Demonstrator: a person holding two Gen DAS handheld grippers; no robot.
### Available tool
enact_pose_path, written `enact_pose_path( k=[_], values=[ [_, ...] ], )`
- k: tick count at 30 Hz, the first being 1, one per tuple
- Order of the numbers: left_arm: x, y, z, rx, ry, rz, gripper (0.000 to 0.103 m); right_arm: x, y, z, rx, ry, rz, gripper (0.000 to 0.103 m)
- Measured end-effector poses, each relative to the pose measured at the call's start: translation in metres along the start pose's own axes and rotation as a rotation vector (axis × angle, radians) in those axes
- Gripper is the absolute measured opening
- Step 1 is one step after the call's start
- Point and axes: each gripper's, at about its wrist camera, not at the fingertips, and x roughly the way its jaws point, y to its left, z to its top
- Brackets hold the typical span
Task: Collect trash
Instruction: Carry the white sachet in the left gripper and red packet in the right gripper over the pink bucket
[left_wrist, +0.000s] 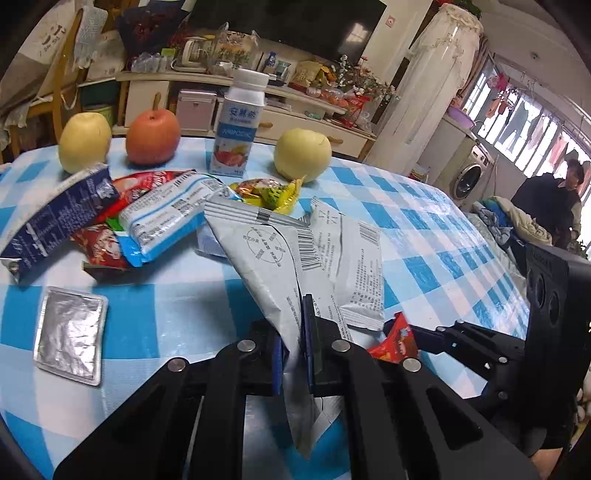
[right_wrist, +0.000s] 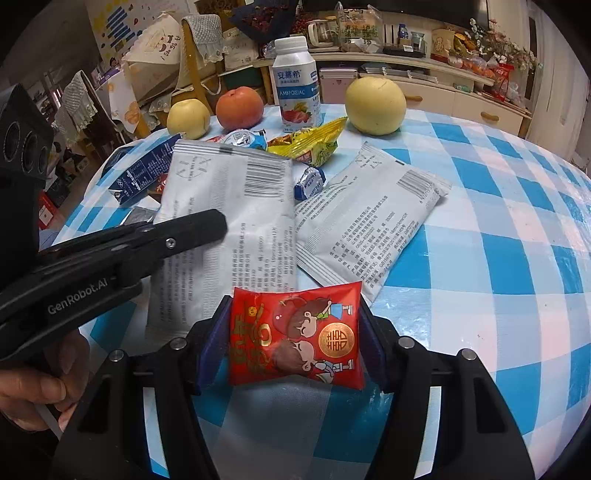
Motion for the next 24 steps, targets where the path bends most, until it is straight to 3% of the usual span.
enact_pose_path(
  k=[10,24],
  values=[
    [-0.053,0.013,-0.003,0.065,-0.064,0.135,0.009,-0.012,0.011,0.004,-0.004,-0.055,0.042,0.063],
    [-0.151,0.055,-0.023,0.017,-0.129,0.293,0.009,-0.037,0.066,0.005,-0.096,-0.115,0.071,0.063]
  ],
)
